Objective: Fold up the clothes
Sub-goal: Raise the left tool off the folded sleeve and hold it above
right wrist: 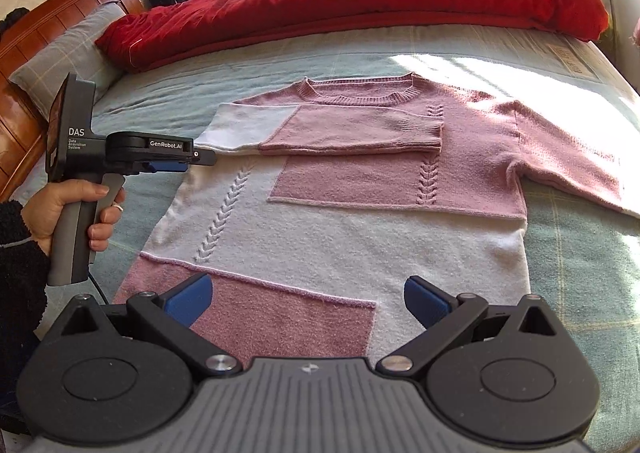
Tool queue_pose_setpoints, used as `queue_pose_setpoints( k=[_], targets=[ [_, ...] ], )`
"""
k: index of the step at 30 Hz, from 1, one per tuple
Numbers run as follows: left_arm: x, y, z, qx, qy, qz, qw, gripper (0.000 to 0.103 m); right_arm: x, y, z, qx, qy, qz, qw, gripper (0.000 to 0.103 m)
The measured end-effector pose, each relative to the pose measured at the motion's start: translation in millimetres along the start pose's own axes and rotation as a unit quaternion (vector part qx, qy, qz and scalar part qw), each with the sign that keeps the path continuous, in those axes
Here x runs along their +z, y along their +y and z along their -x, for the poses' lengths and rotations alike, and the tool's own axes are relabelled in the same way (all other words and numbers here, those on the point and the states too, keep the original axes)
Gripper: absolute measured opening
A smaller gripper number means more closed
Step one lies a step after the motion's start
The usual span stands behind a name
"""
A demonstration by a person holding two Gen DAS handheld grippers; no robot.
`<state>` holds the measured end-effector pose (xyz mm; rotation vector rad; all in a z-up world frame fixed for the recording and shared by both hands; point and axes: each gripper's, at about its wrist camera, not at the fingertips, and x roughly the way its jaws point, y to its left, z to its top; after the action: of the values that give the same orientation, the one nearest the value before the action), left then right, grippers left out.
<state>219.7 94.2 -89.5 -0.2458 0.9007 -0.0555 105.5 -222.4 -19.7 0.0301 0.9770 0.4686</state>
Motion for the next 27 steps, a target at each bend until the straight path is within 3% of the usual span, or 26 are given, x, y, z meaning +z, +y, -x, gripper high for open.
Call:
queue_pose_setpoints(
  k=[10,16,21,27],
  targets=[
    [5,16,-25,-0.048,-0.041,0.000,0.9980,0.053,19,0,-42,-0.002,0.029,0.009,1.000,0.103],
    [9,28,-41,-0.033,-0.046,0.007,0.9984,0.055,19,-1,-60,-0.005,0.046,0.006,0.999,0.103],
    [5,53,-53,-0.044,-0.026,0.071,0.9962,0.054,14,-2,-68,-0.005,0.059,0.003,0.998,0.103],
    [4,48,-53,-0.033,-0.029,0.042,0.9982,0.050,20,-10,-68,-0.012,0.055,0.002,0.998,0.103]
  ],
)
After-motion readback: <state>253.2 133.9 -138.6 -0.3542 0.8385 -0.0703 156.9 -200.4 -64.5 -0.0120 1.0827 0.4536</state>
